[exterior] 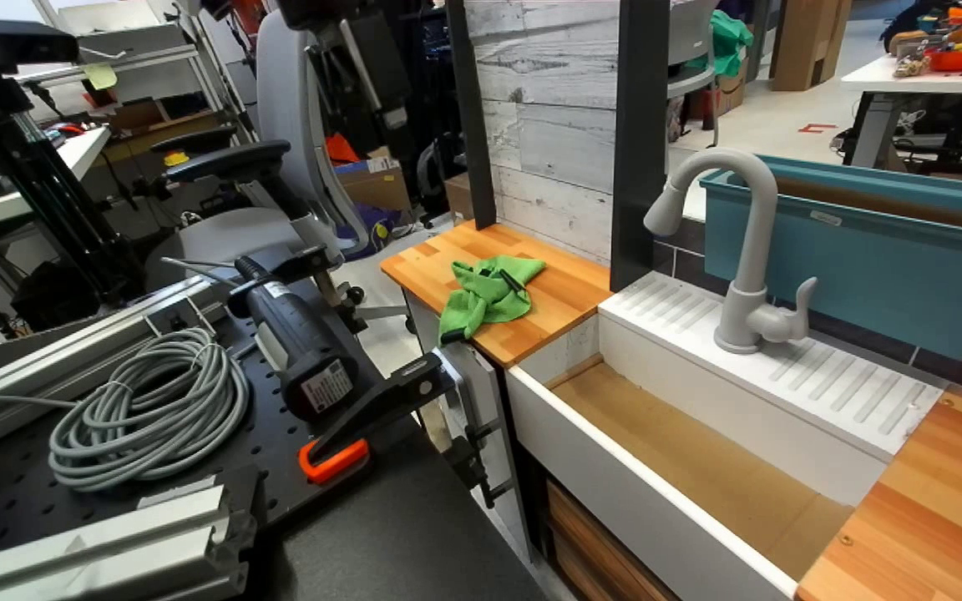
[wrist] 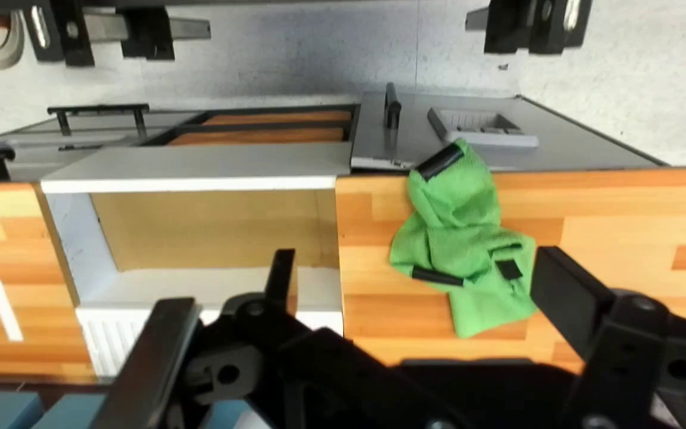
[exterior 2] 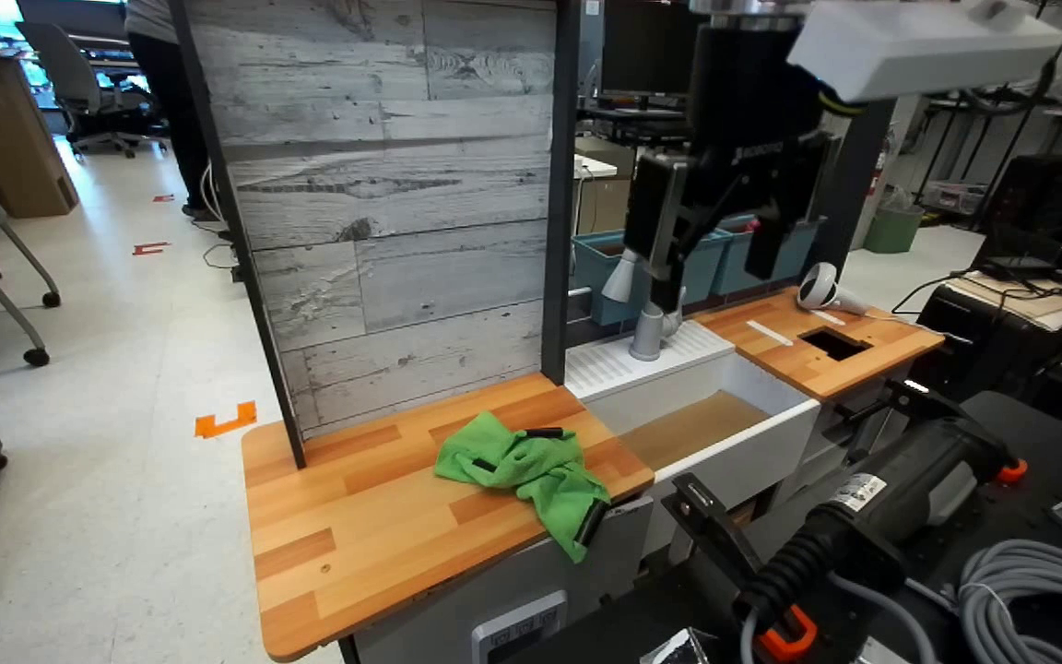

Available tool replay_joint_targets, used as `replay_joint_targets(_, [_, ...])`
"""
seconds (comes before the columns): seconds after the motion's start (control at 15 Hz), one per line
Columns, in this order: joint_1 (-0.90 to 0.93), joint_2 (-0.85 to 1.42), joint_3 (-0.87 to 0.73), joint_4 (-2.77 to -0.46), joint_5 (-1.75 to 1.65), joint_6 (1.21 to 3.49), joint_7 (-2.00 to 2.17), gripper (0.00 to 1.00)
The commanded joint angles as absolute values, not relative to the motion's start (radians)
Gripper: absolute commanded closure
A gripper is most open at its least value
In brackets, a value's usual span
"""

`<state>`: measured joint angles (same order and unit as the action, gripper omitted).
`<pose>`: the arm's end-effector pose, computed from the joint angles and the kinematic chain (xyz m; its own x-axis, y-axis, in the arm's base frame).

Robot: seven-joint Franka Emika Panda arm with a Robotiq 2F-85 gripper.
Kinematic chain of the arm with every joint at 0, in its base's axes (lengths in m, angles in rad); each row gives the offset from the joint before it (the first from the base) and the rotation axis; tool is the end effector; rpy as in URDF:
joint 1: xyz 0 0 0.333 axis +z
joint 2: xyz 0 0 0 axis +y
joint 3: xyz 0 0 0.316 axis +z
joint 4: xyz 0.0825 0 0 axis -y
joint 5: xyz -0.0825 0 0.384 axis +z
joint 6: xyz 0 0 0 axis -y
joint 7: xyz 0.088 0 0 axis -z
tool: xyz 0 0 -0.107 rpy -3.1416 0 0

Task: Unfold the towel on the table

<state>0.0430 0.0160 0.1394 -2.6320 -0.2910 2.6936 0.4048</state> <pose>0.4248 0.0882 0.2451 0.9960 0.0416 0.0788 0.0326 -0.9932 0.1119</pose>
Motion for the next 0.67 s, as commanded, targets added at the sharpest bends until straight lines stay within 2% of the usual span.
replay_joint_targets(0.0, [0.066, 0.074, 0.114, -2.522, -0.405, 2.755, 0.437, 0.0])
replay_joint_targets(0.6, [0.036, 0.43, 0.129, -2.322, -0.528, 2.926, 0.278, 0.0])
